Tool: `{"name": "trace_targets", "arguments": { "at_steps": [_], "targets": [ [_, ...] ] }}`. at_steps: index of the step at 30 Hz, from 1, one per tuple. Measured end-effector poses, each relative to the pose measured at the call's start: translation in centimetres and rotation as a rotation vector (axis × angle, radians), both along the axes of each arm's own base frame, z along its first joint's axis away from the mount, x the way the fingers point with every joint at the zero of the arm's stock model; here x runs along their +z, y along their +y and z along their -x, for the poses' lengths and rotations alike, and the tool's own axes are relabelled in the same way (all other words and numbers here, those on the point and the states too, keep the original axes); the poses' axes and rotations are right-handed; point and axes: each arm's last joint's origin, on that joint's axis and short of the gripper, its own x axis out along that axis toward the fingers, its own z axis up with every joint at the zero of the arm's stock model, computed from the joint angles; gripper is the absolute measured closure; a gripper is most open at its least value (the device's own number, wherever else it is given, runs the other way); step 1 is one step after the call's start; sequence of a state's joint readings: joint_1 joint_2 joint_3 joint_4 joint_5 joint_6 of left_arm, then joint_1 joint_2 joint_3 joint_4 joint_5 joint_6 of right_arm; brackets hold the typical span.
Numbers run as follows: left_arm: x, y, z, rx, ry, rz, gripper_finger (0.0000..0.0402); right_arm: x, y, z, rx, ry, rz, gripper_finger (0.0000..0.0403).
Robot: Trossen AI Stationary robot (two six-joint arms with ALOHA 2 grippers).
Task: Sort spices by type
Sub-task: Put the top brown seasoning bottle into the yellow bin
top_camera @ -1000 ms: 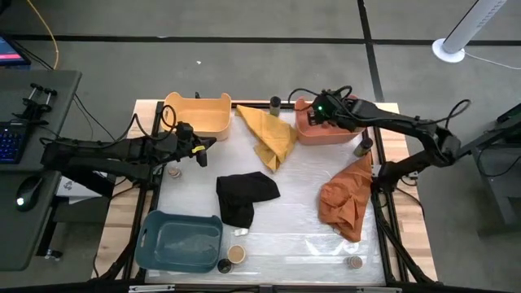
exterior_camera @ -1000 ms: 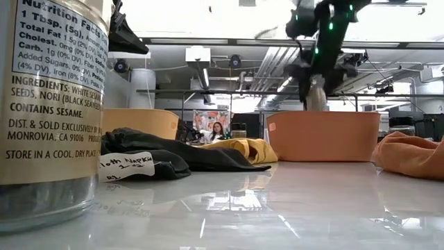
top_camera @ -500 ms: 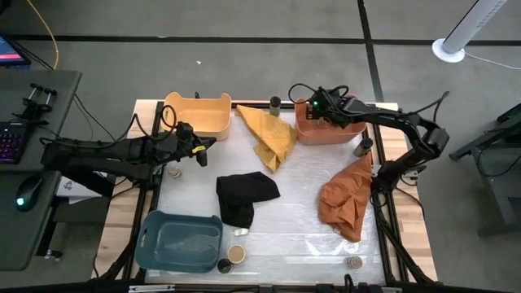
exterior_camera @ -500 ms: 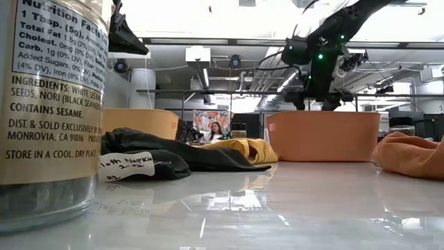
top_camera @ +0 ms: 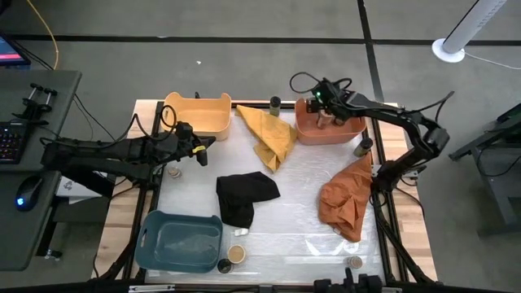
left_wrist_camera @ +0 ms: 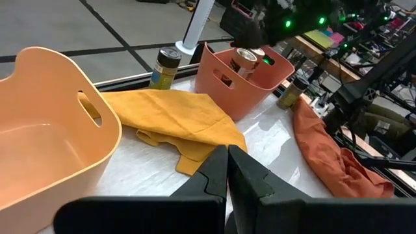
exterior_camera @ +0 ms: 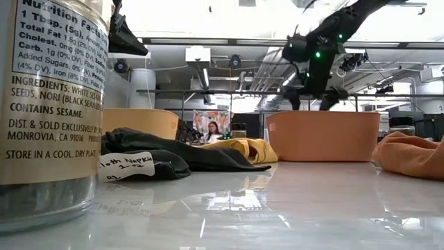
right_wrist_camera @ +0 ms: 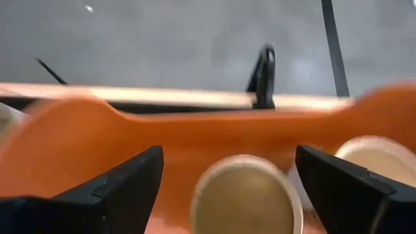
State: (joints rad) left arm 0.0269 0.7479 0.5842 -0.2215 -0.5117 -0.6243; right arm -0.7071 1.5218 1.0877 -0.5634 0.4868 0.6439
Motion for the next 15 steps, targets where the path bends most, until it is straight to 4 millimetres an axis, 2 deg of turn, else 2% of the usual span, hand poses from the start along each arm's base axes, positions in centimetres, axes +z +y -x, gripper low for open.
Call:
{"name": "trace_targets", "arguments": {
  "at_steps": [8, 11, 15],
  "targets": [
    [0.0, 0.0, 0.0, -0.014, 0.021, -0.029, 0.0401, 5.9, -0.7, -1.7, 0.152, -0.067, 0.117, 0.0056],
    [0.0, 0.0, 0.0, -0.014, 0.020, -0.026, 0.0401, 7.5, 0.0, -3.1, 0.263, -0.155, 0.134, 0.0055],
    [-0.2, 0.0, 0.1, -0.017, 0.041, -0.025, 0.0401, 8.2, 2.0, -5.3, 0.446, -0.274, 0.124, 0.0055]
  ]
}}
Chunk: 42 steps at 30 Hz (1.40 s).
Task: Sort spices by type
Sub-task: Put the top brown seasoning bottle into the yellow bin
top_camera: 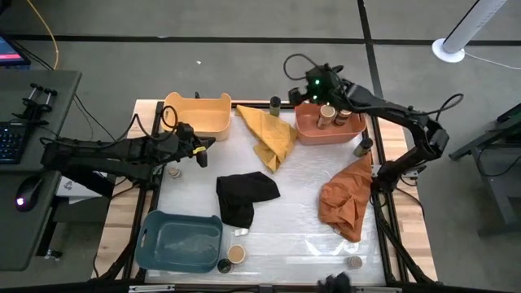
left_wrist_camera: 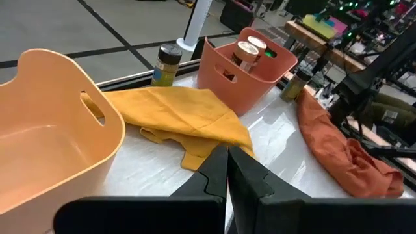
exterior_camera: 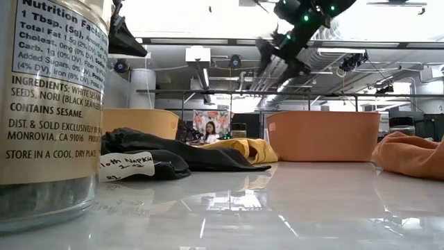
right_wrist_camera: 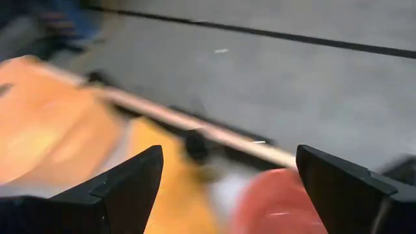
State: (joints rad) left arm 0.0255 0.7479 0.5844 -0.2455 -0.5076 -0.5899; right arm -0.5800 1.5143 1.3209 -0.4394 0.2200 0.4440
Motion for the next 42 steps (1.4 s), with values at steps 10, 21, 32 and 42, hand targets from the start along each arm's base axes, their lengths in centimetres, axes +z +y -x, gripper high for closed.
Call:
{"name": "trace_targets", "arguments": {
  "at_steps": [10, 21, 32, 42],
  "targets": [
    [-0.3, -0.2, 0.0, -0.110, 0.063, -0.018, 0.0401, 0.1, 7.2, -3.8, 0.275, -0.019, -0.008, 0.0055],
    [-0.7, -0.3, 0.1, -0.146, 0.102, 0.001, 0.0401, 0.6, 9.9, -5.1, 0.214, -0.149, -0.040, 0.0055],
    [-0.7, -0.3, 0.1, -0.146, 0.102, 0.001, 0.0401, 0.9, 10.0, -5.2, 0.135, -0.252, -0.112, 0.0055],
    [-0.7, -0.3, 0.1, -0.146, 0.100, 0.001, 0.0401, 0.8, 10.0, -5.3, 0.134, -0.252, -0.120, 0.0055]
  ]
}}
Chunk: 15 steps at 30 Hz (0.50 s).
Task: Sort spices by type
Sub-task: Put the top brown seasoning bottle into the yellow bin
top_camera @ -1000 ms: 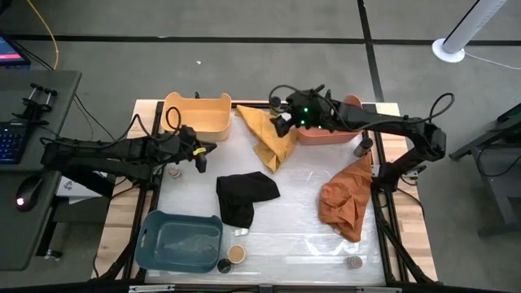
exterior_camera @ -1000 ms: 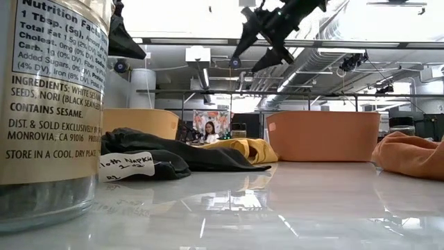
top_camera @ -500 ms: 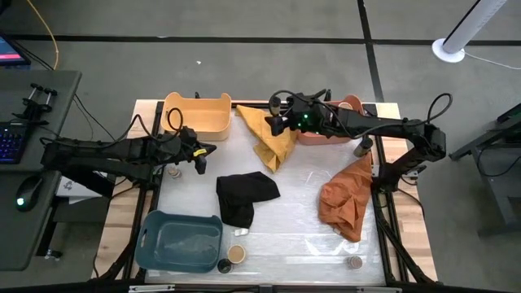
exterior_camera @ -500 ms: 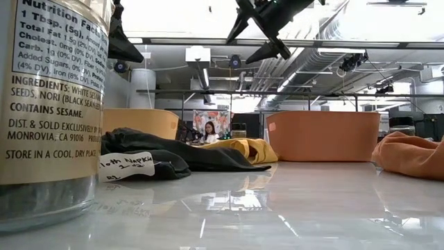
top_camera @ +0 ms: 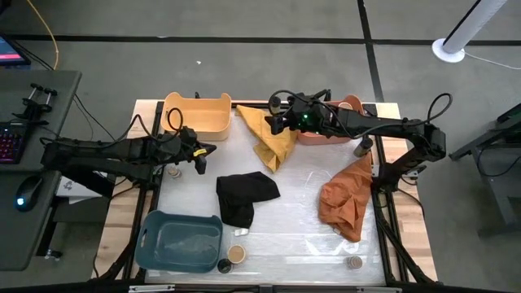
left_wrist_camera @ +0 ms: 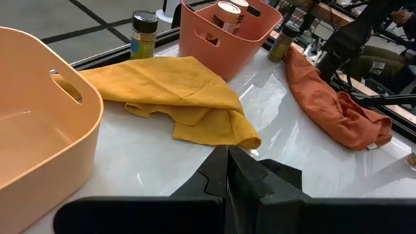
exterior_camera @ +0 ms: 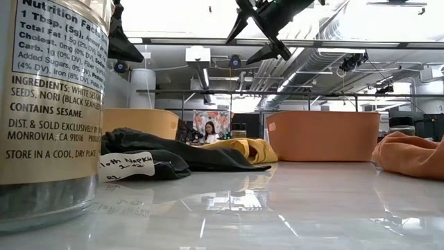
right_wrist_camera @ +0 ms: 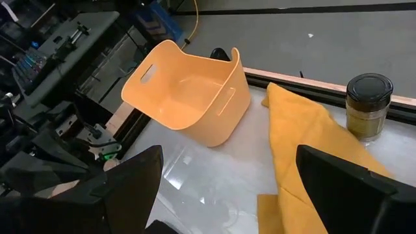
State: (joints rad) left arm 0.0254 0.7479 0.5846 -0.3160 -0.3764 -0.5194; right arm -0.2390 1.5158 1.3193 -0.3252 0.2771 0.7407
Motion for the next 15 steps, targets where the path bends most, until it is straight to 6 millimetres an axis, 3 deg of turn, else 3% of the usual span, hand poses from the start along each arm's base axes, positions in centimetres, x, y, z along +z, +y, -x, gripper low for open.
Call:
{"name": "trace_targets", "arguments": {
  "at_steps": [7, 11, 15],
  "targets": [
    [0.6, -0.1, -0.7, -0.085, -0.058, -0.034, 0.0388, -0.5, 0.3, 0.1, 0.138, 0.074, -0.002, 0.0055],
    [0.7, -0.3, -2.1, -0.172, -0.050, -0.061, 0.0354, -1.1, 1.0, 0.3, 0.268, 0.143, -0.042, 0.0055],
    [0.1, -0.3, -4.2, -0.224, 0.102, -0.089, 0.0307, -1.8, 3.2, 0.6, 0.417, 0.233, -0.097, 0.0055]
  ]
}}
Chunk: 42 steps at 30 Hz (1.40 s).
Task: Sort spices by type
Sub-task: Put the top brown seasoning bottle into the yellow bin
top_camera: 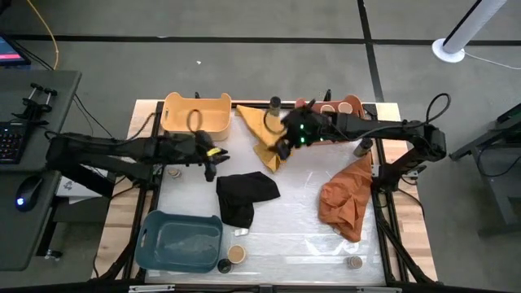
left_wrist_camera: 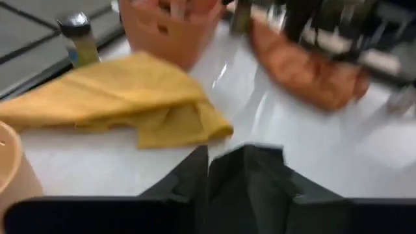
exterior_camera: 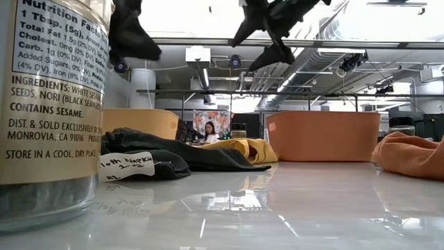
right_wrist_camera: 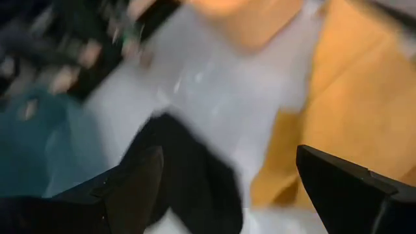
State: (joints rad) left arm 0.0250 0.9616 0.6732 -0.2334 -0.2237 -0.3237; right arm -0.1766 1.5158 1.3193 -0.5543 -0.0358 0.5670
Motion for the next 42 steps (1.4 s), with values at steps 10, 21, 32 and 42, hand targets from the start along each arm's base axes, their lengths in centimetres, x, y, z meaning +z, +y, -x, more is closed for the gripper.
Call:
{"name": "trace_targets", "arguments": {
  "at_steps": [10, 21, 32, 42],
  "targets": [
    [0.5, -1.1, -3.2, -0.114, 0.416, -0.013, 0.0208, -1.1, 6.4, 0.7, 0.235, 0.166, 0.078, 0.0055],
    [-2.6, 0.0, 0.4, 0.488, 0.954, 0.309, 0.0183, -0.9, 5.9, 0.5, 0.193, 0.162, 0.228, 0.0055],
    [-7.2, 1.0, 0.4, 0.448, 1.357, 0.304, 0.0183, -0.4, 3.3, 0.0, 0.148, 0.102, 0.280, 0.0055],
    [-7.0, 3.0, 1.6, 0.293, 1.542, 0.365, 0.0184, -0.4, 2.7, 0.0, 0.152, 0.107, 0.301, 0.0055]
  ]
}}
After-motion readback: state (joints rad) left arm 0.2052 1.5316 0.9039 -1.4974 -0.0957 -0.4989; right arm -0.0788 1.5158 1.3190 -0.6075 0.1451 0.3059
